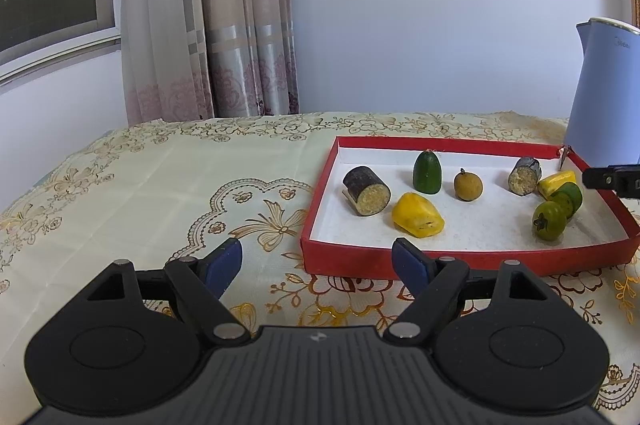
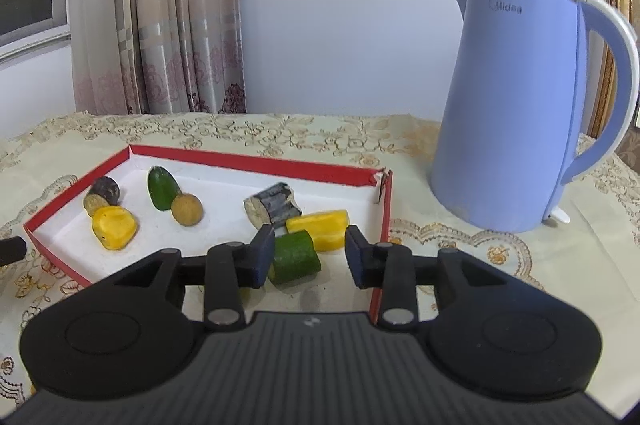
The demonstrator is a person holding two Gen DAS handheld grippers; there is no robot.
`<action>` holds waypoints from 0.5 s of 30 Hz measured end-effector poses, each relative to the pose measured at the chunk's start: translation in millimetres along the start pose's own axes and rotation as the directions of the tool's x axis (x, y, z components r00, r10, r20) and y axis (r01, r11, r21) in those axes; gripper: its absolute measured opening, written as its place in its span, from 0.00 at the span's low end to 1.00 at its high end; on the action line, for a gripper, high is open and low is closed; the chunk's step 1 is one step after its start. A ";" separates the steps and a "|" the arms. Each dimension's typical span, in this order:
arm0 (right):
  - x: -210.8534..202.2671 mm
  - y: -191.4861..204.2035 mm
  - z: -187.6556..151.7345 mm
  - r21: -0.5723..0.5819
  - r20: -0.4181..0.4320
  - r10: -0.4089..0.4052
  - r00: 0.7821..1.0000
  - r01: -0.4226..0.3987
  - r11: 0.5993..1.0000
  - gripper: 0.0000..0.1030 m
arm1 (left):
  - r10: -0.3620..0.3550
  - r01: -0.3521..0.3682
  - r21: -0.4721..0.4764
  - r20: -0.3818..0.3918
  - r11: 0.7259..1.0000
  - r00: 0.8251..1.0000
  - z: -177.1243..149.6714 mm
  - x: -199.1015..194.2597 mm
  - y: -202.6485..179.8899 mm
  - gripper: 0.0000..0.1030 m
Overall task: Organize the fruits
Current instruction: 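Lower the cucumber piece into the tray and open the right gripper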
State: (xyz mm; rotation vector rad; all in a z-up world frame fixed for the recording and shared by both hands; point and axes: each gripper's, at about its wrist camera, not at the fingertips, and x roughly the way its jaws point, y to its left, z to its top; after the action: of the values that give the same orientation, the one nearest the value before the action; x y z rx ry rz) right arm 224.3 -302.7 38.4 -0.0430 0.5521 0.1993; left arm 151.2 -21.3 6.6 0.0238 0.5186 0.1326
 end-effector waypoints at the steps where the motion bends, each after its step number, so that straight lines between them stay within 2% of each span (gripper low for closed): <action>1: -3.9 1.1 1.8 -0.003 0.011 0.005 1.000 -0.005 1.000 0.35 | -0.001 0.001 0.000 -0.001 1.000 1.000 0.1 0.1 0.1 0.80; 10: -46.7 26.9 23.2 -0.101 0.118 0.053 0.992 -0.041 0.994 0.39 | -0.005 0.005 -0.006 -0.005 1.000 1.000 0.4 1.0 2.5 0.80; 15: -69.6 42.8 27.9 -0.150 0.143 0.076 0.987 -0.054 0.987 0.42 | 0.002 -0.003 -0.005 -0.013 1.000 1.000 -0.3 3.4 1.9 0.80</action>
State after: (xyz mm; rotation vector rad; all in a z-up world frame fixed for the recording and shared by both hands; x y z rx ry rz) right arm 172.2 -270.5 99.3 -0.1512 0.3895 0.3042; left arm 153.8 -19.0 4.7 0.0189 0.5313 0.1365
